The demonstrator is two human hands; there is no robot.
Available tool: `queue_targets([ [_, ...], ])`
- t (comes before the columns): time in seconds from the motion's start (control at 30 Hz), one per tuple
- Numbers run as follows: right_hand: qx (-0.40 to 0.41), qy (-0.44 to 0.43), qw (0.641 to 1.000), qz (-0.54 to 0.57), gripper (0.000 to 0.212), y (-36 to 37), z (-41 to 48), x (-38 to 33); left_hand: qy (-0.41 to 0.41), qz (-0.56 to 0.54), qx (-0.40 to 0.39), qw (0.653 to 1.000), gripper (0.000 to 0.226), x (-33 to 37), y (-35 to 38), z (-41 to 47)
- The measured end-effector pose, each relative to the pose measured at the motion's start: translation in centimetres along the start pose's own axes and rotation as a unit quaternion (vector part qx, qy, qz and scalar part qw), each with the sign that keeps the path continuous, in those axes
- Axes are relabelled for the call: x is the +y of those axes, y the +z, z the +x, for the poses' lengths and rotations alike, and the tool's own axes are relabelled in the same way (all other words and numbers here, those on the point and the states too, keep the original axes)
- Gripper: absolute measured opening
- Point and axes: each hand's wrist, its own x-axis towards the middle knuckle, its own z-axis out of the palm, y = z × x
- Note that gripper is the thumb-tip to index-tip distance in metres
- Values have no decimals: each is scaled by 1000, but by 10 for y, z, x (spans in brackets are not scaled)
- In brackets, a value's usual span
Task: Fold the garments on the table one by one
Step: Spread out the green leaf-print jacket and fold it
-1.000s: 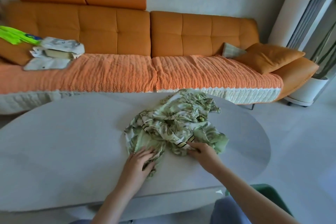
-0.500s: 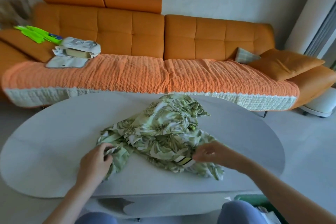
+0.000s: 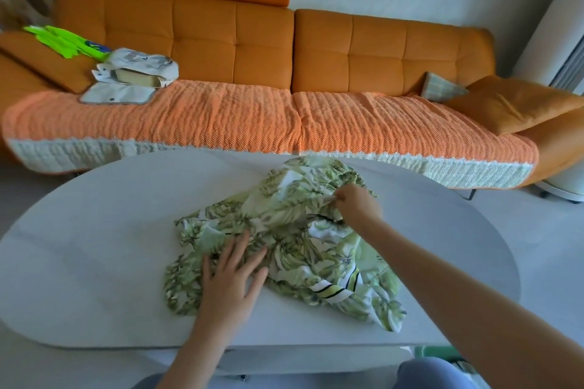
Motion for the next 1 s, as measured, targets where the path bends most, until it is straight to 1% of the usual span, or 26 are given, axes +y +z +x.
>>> queue_targets([
  [0.07, 49, 1, 999, 3, 25, -19, 16, -9, -3, -12, -3, 1000, 85, 3, -2, -1],
  [0.1, 50, 5, 998, 23, 26, -31, 23, -18, -4, -22, -6, 1000, 83, 3, -2, -1],
  [0.13, 38, 16, 997, 65, 27, -41, 28, -28, -5, -27, -5, 1000, 82, 3, -2, -2],
  [0.17, 20, 43, 989, 143, 29, -49, 33, -39, -5, -27, -5, 1000, 80, 2, -1, -2],
  [0.2, 3, 84, 963, 257, 31, -55, 40, -48, -3, -24, -5, 1000, 76, 2, -1, -2],
  [0.23, 3, 125, 919, 373, 34, -62, 46, -54, 1, -24, 1, 1000, 69, 2, -2, -2],
  [0.27, 21, 151, 873, 463, 36, -67, 53, -55, 8, -26, 9, 1000, 61, 2, -3, -2],
  [0.3, 51, 161, 844, 509, 38, -72, 62, -52, 20, -31, 18, 999, 56, 4, -4, -2],
  [0.33, 78, 170, 838, 513, 40, -76, 69, -45, 27, -36, 22, 999, 54, 5, -5, -3],
  [0.43, 149, 221, 857, 441, 43, -79, 78, -1, 8, -67, 16, 998, 65, 8, -8, -4],
  [0.47, 159, 244, 868, 403, 45, -78, 79, 20, -3, -70, 11, 997, 68, 8, -9, -5],
  [0.53, 144, 290, 901, 290, 56, -73, 76, 57, -10, -47, -4, 999, 69, 6, -8, -3],
  [0.57, 142, 291, 911, 256, 59, -70, 71, 67, -7, -28, -8, 1000, 70, 6, -7, -2],
  [0.6, 151, 266, 921, 242, 60, -63, 65, 71, -3, -9, -9, 1000, 71, 5, -5, -1],
  [0.63, 164, 206, 937, 228, 58, -54, 54, 65, 1, 5, -9, 1000, 72, 5, -3, -1],
  [0.67, 150, 112, 958, 216, 53, -45, 38, 54, 6, 12, -6, 1000, 73, 4, 0, 0],
  [0.7, 107, -1, 976, 190, 50, -33, 17, 36, 11, 15, -2, 1000, 73, 2, 2, 1],
  [0.73, 32, -107, 980, 165, 58, -22, -3, 16, 13, 16, 2, 1000, 73, -1, 4, 1],
  [0.77, -59, -176, 974, 127, 70, -12, -26, -5, 13, 17, 6, 1000, 72, -2, 6, 2],
  [0.8, -140, -221, 963, 67, 77, -2, -43, -21, 13, 22, 9, 1000, 71, -3, 7, 3],
  [0.83, -177, -261, 949, -21, 76, 10, -55, -31, 14, 29, 13, 999, 67, -3, 7, 3],
  [0.87, -179, -298, 933, -96, 68, 21, -61, -35, 12, 38, 21, 999, 61, -3, 7, 2],
  [0.9, -158, -323, 921, -148, 51, 27, -63, -35, 7, 43, 27, 999, 56, -3, 7, 2],
  [0.93, -134, -331, 919, -169, 35, 30, -59, -28, 0, 45, 30, 999, 54, -3, 7, 1],
  [0.97, -117, -311, 928, -169, 27, 28, -52, -19, -7, 48, 33, 998, 54, -2, 7, 0],
  [1.0, -102, -272, 943, -163, 25, 21, -44, -6, -13, 52, 38, 998, 55, -2, 7, -1],
])
